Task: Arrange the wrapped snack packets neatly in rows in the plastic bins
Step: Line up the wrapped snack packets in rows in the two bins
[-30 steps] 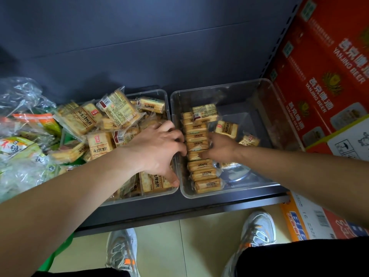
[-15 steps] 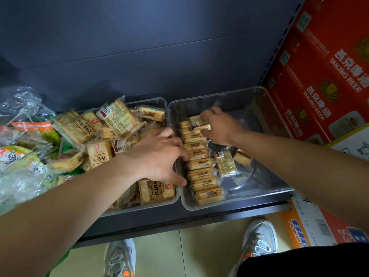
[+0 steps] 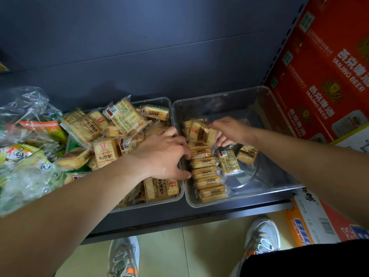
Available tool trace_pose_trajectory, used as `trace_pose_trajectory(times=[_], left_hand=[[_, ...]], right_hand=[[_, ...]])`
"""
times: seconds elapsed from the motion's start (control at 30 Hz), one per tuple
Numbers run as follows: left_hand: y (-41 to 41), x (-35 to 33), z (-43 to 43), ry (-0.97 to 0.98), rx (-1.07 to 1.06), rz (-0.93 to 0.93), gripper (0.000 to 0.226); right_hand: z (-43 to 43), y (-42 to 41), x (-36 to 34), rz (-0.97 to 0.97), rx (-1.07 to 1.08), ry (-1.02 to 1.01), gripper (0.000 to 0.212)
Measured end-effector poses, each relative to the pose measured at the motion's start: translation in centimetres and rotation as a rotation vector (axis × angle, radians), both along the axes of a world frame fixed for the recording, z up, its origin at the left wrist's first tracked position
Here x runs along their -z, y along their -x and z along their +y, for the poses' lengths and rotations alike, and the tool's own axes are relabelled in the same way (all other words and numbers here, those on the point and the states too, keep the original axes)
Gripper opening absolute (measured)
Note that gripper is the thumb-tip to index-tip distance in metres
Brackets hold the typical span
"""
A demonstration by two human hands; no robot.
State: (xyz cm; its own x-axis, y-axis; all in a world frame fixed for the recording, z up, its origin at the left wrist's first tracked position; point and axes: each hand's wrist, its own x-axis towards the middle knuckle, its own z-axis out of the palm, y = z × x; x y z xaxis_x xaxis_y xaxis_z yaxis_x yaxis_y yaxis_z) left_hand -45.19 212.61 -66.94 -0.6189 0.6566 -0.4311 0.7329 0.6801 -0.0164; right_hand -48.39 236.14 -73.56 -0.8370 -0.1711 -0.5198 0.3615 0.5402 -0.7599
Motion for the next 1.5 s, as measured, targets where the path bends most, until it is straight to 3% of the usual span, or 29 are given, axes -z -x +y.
trace_pose_trajectory(times=[0.07, 0.17, 0.3, 0.43, 0.6, 0.73, 0.8, 0.87, 0.93, 1.0, 1.1, 1.23, 1.37, 1.5], left_hand=[[0.0, 0.0, 0.0, -0.003, 0.0, 0.002, 0.067], [0.0, 0.0, 0.0, -0.009, 0.0, 0.005, 0.065], [-0.1, -0.3, 0.1, -0.047, -0.024, -0.004, 0.057], [-0.5, -1.9, -0.2, -0.137, -0.098, -0.045, 0.049], [-2.3, -5.5, -1.9, -0.201, -0.224, -0.015, 0.037], [-3.7, -7.1, -4.9, -0.215, -0.351, -0.043, 0.028], [-3.5, -7.8, -7.0, -0.301, -0.431, -0.039, 0.024], [-2.8, -8.1, -9.0, -0.419, -0.496, 0.05, 0.017], [-1.8, -8.0, -10.5, -0.495, -0.575, 0.187, 0.019], [-0.7, -7.5, -11.1, -0.471, -0.63, 0.286, 0.036], [0.8, -6.9, -10.8, -0.381, -0.635, 0.254, 0.062], [1.9, -5.7, -10.3, -0.377, -0.663, 0.16, 0.067], [2.0, -5.4, -11.2, -0.53, -0.781, 0.109, 0.052], [1.6, -5.6, -12.8, -0.644, -0.787, 0.049, 0.054]], right_hand=[[-0.1, -0.5, 0.7, -0.064, 0.021, -0.023, 0.038], [-0.2, -0.5, 1.4, -0.007, 0.031, -0.076, 0.044], [-0.2, -0.4, 1.1, 0.118, -0.095, -0.206, 0.033], [-1.0, -1.2, -0.5, 0.033, -0.27, -0.208, 0.033], [-2.1, -2.6, -3.3, 0.114, -0.481, -0.517, 0.029], [-2.7, -4.3, -4.4, -0.114, -0.579, -0.514, 0.013], [-2.9, -4.3, -4.8, -0.067, -0.699, -0.702, 0.016], [-3.3, -3.4, -5.5, 0.092, -0.659, -0.84, 0.024], [-4.4, -1.8, -6.7, 0.259, -0.478, -0.669, 0.024], [-6.4, 0.0, -8.2, 0.46, -0.353, -0.502, 0.018], [-9.9, 3.0, -9.1, 0.654, -0.382, -0.476, 0.031], [-12.8, 6.1, -6.7, 0.527, -0.47, -0.583, 0.041], [-13.4, 7.2, -4.9, 0.425, -0.536, -0.676, 0.028], [-13.1, 7.7, -5.0, 0.394, -0.495, -0.623, 0.036]])
